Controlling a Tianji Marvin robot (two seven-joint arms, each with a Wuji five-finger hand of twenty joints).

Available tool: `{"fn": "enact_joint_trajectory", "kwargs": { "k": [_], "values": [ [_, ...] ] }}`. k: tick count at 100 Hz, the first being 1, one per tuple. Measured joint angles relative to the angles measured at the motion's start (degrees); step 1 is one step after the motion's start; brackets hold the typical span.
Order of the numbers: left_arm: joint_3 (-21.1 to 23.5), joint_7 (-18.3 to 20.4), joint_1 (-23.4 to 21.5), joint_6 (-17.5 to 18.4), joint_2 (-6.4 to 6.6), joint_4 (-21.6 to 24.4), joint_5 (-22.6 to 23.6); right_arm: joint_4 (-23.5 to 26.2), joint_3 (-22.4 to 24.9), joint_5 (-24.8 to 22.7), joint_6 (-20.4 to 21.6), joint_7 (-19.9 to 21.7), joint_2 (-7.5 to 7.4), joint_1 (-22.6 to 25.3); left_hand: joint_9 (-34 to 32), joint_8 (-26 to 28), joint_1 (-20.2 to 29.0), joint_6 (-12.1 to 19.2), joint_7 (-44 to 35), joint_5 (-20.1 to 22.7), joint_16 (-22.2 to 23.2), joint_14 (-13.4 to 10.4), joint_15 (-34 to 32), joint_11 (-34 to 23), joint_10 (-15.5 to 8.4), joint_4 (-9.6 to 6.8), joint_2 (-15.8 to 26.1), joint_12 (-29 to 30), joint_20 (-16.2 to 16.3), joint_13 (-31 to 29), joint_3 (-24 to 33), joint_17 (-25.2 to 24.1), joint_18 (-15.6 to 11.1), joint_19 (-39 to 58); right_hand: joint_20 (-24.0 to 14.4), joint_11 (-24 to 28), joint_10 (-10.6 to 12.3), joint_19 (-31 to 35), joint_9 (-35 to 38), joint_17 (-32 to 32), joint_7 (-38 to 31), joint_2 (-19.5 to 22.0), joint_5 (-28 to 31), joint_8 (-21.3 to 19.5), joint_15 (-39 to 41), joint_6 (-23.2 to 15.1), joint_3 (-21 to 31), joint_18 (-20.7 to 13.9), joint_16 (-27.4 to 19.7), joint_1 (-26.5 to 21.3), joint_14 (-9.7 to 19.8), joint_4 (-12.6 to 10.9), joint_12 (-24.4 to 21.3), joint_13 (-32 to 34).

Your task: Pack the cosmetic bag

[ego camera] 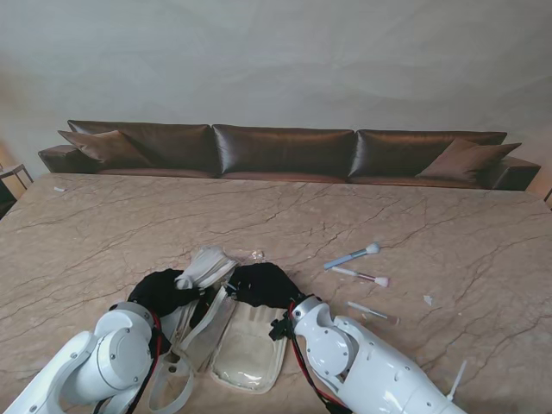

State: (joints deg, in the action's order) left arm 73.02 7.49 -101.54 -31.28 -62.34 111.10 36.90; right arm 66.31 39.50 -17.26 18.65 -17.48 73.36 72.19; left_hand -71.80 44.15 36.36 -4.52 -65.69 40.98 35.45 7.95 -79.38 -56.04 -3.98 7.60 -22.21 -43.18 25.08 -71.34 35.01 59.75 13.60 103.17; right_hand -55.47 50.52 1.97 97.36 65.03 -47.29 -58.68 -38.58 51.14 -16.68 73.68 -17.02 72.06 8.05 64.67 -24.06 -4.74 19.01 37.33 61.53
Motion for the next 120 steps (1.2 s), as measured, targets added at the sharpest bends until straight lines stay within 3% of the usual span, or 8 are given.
{"fn": "enact_joint_trajectory", "kwargs": {
  "k": [18,29,43,51,61,88,106,120],
  "values": [
    [0.2,0.0,-0.2,0.5,0.02,0.0,0.0,-2.5,-0.7,6.3,1.4,1.2,1.12,-0.6,0.4,-0.8,0.0,0.0,0.0,-0.2,-0.2,0.7,3.6,0.1,0.0,0.0,0.0,0.0,-1.2,0.0,-0.2,0.0,0.6,-0.2,3.5,1.4,-0.6,2.5,0.8,-7.1,0.0,1.1,-0.4,-0.7,12.2,0.6,-0.1,2.0,-11.4,0.0,2.6,-0.1,-3.7,9.9],
    [0.4,0.3,-0.4,0.9,0.07,0.0,0.3,-3.9,-0.8,4.2,2.3,0.4,1.79,-1.2,1.0,-2.0,0.0,0.2,0.7,-1.2,-0.7,1.8,7.3,0.5,0.0,0.0,0.0,0.0,-2.1,0.0,-0.3,-0.6,1.7,-1.5,4.1,1.4,-0.6,2.6,0.8,-7.4,0.0,1.1,-0.6,-0.7,12.7,0.6,-0.1,2.0,-12.9,0.0,2.7,-0.1,-4.7,9.9],
    [1.0,0.3,-0.9,2.1,0.07,0.0,0.4,-4.2,-1.0,5.2,3.5,0.6,1.92,-1.4,4.9,-4.1,-1.7,0.2,5.1,-4.8,1.9,4.3,17.2,1.6,0.0,0.0,0.0,-0.4,-0.8,1.0,0.3,-6.9,3.2,-5.3,4.0,3.2,-0.1,2.6,0.6,-4.7,0.2,1.1,-1.7,-10.4,12.7,0.3,0.1,1.9,-12.6,-1.1,2.7,-0.2,-3.9,8.2],
    [1.4,-0.2,-1.4,3.4,0.02,0.0,0.4,-4.2,-0.9,6.2,3.7,1.5,1.92,-1.4,9.3,-4.5,-4.9,0.2,10.4,-7.2,4.3,5.7,22.9,4.8,-0.1,-0.22,0.0,-0.5,1.9,5.8,1.9,-12.7,3.6,-9.2,3.3,5.0,0.1,2.6,0.6,-4.0,1.9,1.1,-1.7,-16.3,12.7,0.2,0.2,1.8,-11.4,-1.6,2.7,0.0,-2.5,7.8],
    [2.2,-0.3,-2.1,6.1,0.0,0.0,1.1,-3.8,-0.6,6.2,3.6,2.0,1.81,-1.4,17.7,-7.0,-11.1,-1.0,19.1,-11.4,5.5,6.6,30.9,13.3,-0.3,-4.62,2.5,2.4,5.3,14.1,2.6,-21.7,3.8,-16.9,2.7,5.9,0.4,2.9,0.6,-3.5,3.5,1.1,-1.7,-21.9,12.7,0.2,0.7,1.8,-10.5,-1.6,2.7,0.0,-1.3,7.5],
    [4.5,2.2,-3.7,10.7,0.35,1.2,8.4,-2.8,0.0,4.3,2.7,2.1,1.16,-1.2,41.6,-23.6,-11.8,-2.8,41.1,-21.7,1.9,6.3,51.0,30.7,3.6,-4.62,2.5,17.1,7.9,36.8,-6.2,-44.0,3.7,-36.3,2.7,5.9,0.5,2.9,0.5,-2.9,5.3,1.7,-1.7,-26.7,12.7,0.2,0.7,1.8,-9.4,-1.6,2.7,0.0,-0.6,6.7],
    [5.9,1.6,-4.8,12.8,0.61,2.6,10.1,-2.9,0.1,3.7,2.7,1.8,0.98,-1.0,51.2,-28.1,-11.7,-2.7,48.2,-24.7,-1.2,5.7,58.5,37.0,4.3,-4.66,2.5,21.5,8.9,43.7,-10.1,-49.6,3.6,-43.0,2.7,6.0,0.6,2.9,-0.9,-2.8,5.9,1.9,-1.7,-28.1,12.7,0.2,0.7,1.8,-9.3,-1.6,2.7,0.0,0.0,6.3],
    [6.1,-3.9,-5.4,14.8,0.4,2.6,10.7,-2.9,0.1,3.1,2.8,1.7,0.85,-0.9,55.4,-29.1,-11.7,-1.3,50.8,-26.1,-3.4,5.7,62.1,39.6,5.0,-4.7,2.5,23.6,9.1,47.4,-11.5,-52.5,3.9,-47.4,2.7,6.0,0.6,2.9,-0.9,-2.8,6.1,1.9,-1.7,-28.7,12.7,0.2,0.7,1.8,-9.3,-1.6,2.7,0.0,0.2,6.2]
  ]
}}
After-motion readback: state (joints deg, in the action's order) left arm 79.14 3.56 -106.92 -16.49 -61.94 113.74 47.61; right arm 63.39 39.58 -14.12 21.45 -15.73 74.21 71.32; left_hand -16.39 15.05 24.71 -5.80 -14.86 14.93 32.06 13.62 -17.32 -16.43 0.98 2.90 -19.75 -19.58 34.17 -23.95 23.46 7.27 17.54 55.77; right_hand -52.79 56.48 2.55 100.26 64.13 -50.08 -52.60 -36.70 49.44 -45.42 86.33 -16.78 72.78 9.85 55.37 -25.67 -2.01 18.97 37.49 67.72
